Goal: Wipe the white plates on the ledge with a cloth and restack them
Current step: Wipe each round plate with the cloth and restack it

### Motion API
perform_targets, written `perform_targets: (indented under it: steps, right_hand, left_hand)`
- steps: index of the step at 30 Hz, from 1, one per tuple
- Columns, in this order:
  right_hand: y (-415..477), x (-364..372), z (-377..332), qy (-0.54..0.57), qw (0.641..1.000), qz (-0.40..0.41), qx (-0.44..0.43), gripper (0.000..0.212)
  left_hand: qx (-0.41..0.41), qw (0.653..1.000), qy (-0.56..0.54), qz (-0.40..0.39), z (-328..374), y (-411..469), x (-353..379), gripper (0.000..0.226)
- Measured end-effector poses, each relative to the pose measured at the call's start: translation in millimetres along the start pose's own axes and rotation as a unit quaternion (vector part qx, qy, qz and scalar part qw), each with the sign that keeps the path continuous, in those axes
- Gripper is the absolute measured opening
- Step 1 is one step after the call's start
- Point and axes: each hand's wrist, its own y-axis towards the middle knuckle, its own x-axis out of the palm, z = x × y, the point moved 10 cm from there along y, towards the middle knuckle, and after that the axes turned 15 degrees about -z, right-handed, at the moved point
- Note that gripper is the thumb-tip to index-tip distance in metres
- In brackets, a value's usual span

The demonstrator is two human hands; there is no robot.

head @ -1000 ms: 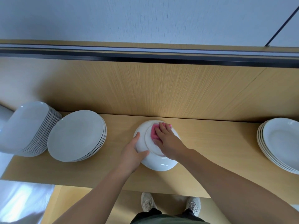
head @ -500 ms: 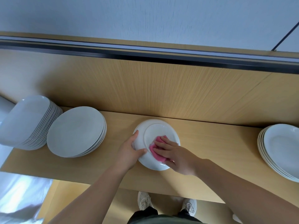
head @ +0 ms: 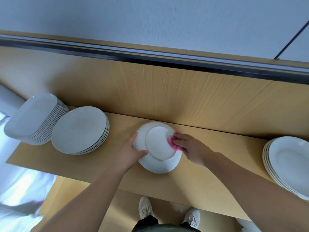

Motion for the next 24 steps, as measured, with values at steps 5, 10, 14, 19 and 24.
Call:
perform_targets:
  steps: [5, 10, 14, 19, 24]
  right_hand:
    - [-19, -36, -1, 0.068, 0.994, 0.082, -0.011, 0.040]
    - [-44, -59, -8, 0.097, 0.987, 0.118, -0.050, 0.043]
    - [-70, -75, -7, 0.119, 0.982, 0.133, -0.063, 0.044]
    - [-98, -94, -5, 0.129, 0.977, 0.146, -0.088, 0.045]
    - [-110, -104, -13, 0.119, 0.974, 0.149, -0.120, 0.040]
  left_hand:
    - [-0.013, 0.999, -0.035, 0.023, 8, -10, 5, 0.054]
    - [-0.005, 0.992, -0.121, 0.036, 30, -24, 23, 0.033]
    - [0.033, 0.991, -0.130, 0.029, 59, -35, 45, 0.033]
    - [0.053, 0.994, -0.008, 0.093, 92, -54, 59, 0.033]
    - [0.047, 0.945, 0.252, 0.201, 118, -90, 55, 0.036]
